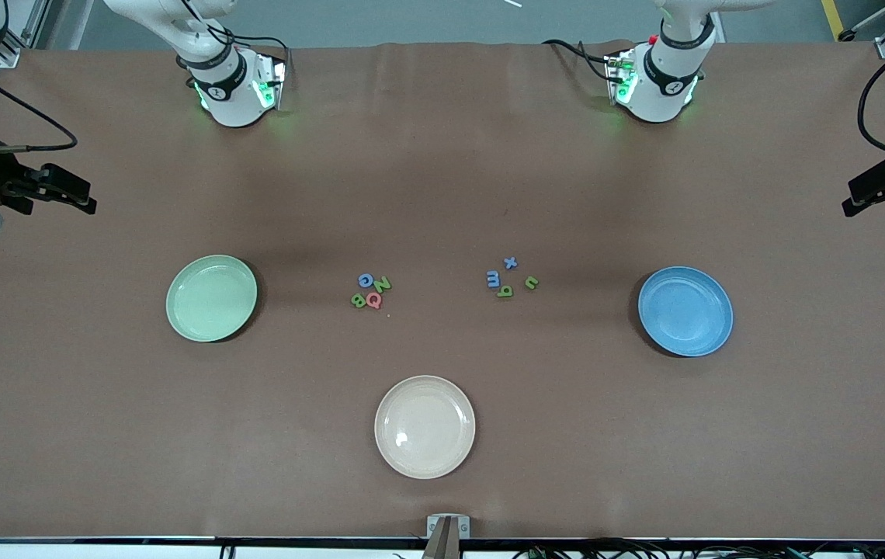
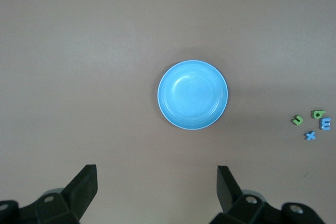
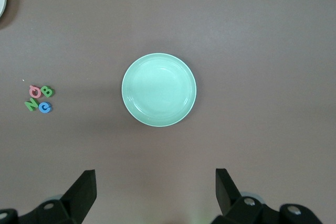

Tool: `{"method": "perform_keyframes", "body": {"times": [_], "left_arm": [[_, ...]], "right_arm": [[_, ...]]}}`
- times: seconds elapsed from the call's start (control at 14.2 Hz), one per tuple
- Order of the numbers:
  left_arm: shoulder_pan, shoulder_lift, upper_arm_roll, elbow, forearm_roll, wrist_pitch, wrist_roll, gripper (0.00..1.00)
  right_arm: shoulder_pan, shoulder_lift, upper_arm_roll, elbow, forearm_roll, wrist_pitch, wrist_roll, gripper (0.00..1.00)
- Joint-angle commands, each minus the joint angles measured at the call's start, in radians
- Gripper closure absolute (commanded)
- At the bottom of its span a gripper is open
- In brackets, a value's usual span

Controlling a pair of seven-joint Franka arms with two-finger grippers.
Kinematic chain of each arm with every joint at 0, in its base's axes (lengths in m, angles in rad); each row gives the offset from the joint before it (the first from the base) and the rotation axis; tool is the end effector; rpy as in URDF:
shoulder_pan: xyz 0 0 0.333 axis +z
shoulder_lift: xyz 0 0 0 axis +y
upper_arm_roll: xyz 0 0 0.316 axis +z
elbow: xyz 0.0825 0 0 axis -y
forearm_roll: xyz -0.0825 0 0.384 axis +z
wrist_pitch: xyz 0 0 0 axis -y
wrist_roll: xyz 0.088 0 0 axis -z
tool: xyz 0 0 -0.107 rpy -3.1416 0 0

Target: Sort upper and lower case letters into plates

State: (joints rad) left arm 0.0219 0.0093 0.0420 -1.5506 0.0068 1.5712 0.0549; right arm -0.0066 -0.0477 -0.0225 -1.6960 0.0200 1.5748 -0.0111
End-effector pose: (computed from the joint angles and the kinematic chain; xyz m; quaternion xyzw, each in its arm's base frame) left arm 0.5565 0.0362 0.6289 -1.0000 -0.0045 -0.0054 0.0039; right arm 0.5363 -0.0137 0.5919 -0.9992 0.0094 0.0365 0.0113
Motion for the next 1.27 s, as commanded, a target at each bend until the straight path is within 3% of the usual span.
{"method": "perform_keyframes", "body": {"times": [0.0,0.35,0.91,1.2], "left_arm": [[-0.005,-0.002,0.007,0.001,-0.013,-0.01,0.0,0.0],[-0.008,0.011,0.006,-0.003,-0.013,-0.01,-0.012,0.0],[-0.068,0.145,-0.011,0.0,-0.001,-0.011,-0.009,0.0],[-0.071,0.155,-0.037,-0.012,-0.021,-0.019,-0.001,0.0]], "right_arm": [[-0.001,-0.032,0.003,-0.031,-0.011,0.001,-0.01,0.0],[-0.001,-0.032,0.004,-0.03,-0.011,0.004,-0.01,0.0],[-0.001,-0.029,0.004,-0.017,-0.009,0.001,-0.009,0.0],[-0.001,-0.008,0.004,0.022,-0.008,0.001,0.002,0.0]]}}
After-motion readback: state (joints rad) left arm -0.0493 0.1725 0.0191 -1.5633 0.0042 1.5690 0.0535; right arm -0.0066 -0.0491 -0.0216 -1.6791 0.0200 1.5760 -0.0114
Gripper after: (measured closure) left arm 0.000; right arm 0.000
